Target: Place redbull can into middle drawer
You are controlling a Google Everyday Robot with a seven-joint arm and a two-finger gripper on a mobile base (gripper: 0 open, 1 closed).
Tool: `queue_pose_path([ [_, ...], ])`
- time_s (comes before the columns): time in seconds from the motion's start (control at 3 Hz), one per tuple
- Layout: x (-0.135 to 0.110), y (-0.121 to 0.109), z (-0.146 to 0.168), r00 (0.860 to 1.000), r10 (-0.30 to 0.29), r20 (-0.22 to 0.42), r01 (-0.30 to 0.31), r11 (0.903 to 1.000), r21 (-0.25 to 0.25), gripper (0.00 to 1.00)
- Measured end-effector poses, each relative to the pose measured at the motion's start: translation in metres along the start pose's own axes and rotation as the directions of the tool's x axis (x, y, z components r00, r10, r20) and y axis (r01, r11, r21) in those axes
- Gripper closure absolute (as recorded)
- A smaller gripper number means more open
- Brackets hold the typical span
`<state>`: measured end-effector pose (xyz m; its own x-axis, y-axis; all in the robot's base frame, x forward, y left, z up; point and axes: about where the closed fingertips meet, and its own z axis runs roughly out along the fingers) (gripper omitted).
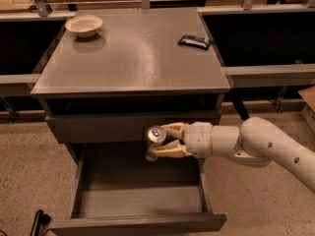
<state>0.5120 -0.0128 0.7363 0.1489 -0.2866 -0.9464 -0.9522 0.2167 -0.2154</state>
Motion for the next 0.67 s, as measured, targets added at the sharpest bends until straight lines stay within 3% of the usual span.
queue_pose_path([
  [0.33,0.003,0.003,0.002,1.000,0.007,0.002,-0.007,1.0000,-0.004,1.00],
  [0.67,0.029,0.003,0.008,0.998,0.061,-0.034,-0.062,0.9980,-0.010,1.00],
])
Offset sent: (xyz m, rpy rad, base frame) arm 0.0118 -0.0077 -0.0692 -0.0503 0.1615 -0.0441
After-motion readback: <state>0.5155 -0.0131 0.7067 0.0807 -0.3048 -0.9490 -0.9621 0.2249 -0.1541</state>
